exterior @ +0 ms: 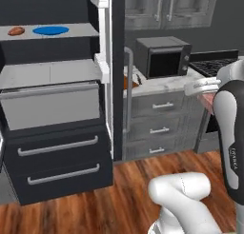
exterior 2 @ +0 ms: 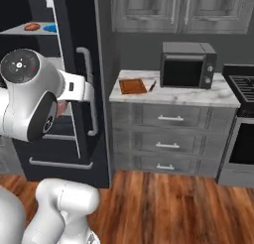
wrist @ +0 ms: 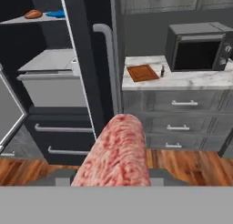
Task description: Retrieve the steak from the fridge and place it on the cutting board.
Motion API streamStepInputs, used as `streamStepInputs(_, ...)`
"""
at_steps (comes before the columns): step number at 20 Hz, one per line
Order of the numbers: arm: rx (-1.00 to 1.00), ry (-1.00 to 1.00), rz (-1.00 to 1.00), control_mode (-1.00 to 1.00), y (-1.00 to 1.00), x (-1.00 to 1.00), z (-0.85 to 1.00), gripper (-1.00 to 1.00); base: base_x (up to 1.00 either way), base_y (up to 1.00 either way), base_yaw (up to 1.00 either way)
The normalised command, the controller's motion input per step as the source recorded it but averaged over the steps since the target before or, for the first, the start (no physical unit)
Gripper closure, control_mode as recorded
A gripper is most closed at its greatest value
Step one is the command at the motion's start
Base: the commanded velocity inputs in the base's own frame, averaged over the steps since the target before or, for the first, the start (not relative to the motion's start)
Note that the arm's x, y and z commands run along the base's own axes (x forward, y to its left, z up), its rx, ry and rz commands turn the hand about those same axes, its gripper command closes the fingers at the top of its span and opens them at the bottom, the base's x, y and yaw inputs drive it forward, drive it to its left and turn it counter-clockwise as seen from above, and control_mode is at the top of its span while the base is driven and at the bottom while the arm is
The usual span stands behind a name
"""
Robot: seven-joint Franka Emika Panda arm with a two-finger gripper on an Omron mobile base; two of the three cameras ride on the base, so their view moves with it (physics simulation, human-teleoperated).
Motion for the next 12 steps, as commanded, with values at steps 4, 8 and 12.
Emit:
streamStepInputs(4, 0.0, 0.0, 0.0, 1.0, 0.0, 0.0, 0.0, 1.0, 0.99, -0.98, -0.07)
streamStepInputs(8, 0.0, 0.0, 0.0, 1.0, 0.0, 0.0, 0.0, 1.0, 1.0, -0.5, 0.0)
streamStepInputs(12, 0.0, 0.0, 0.0, 1.0, 0.0, 0.0, 0.0, 1.0, 1.0, -0.12, 0.02)
